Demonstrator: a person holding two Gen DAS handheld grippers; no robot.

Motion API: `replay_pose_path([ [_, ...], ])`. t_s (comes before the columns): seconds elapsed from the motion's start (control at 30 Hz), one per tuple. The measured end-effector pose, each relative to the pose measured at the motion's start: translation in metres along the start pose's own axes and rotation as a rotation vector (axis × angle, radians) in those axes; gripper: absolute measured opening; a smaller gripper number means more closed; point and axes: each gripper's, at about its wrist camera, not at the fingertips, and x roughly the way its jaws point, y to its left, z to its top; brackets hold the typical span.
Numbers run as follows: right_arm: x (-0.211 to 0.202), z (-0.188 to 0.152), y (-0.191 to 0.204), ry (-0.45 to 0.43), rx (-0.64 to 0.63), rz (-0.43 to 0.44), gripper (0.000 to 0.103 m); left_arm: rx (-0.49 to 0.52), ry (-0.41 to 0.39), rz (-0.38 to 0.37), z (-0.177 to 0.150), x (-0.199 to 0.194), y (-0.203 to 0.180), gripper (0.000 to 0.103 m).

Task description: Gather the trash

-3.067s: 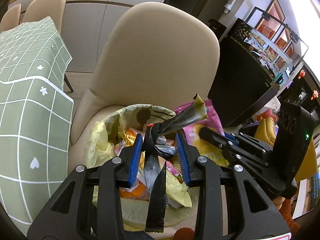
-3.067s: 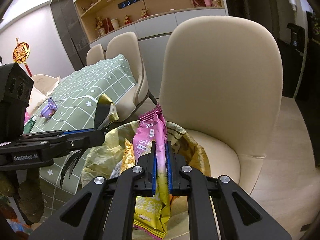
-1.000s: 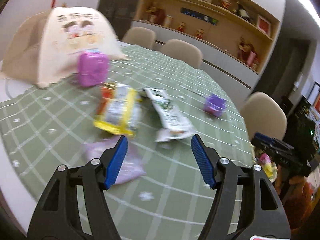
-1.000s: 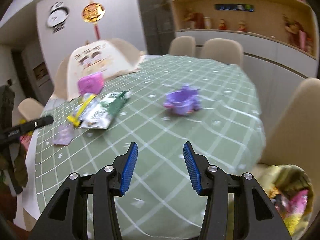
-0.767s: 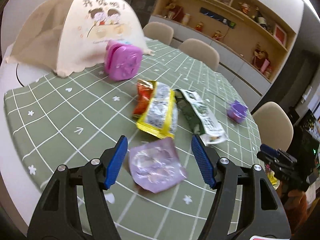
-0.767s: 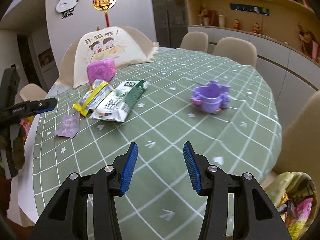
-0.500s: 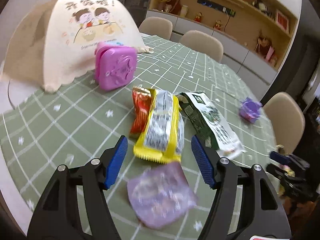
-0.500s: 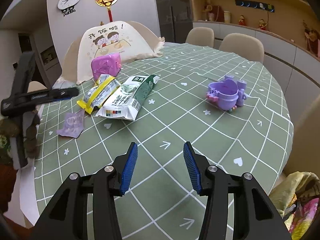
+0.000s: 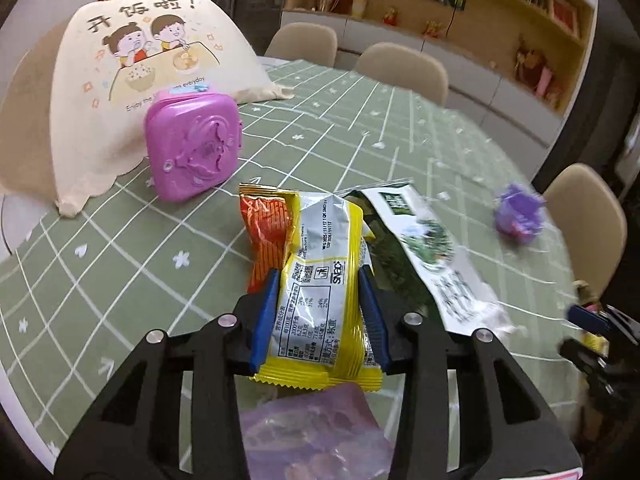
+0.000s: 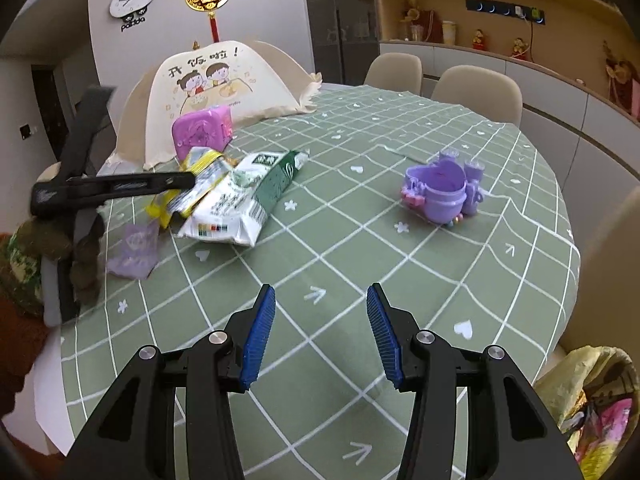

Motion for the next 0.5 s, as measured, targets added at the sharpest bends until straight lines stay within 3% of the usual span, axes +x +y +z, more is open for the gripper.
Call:
replay_pose_path([
  [0.2,0.021,0.032,0.024,-0.030,-0.011,0.019,0.045,-0.119,-0.086,-0.038,-0.020,-0.054,0.030,0.037],
  [0.37,0.059,0.062,0.059,0.009,-0.030,0.068,0.045,-0.217,-0.148,-0.041,-0.028,-0.082,0.058,0.038],
  [0.5,0.092,0.083,0.085,0.043,-0.062,0.008,0.045,-0.257,-0.163,-0.038,-0.030,-0.088,0.073,0.038],
])
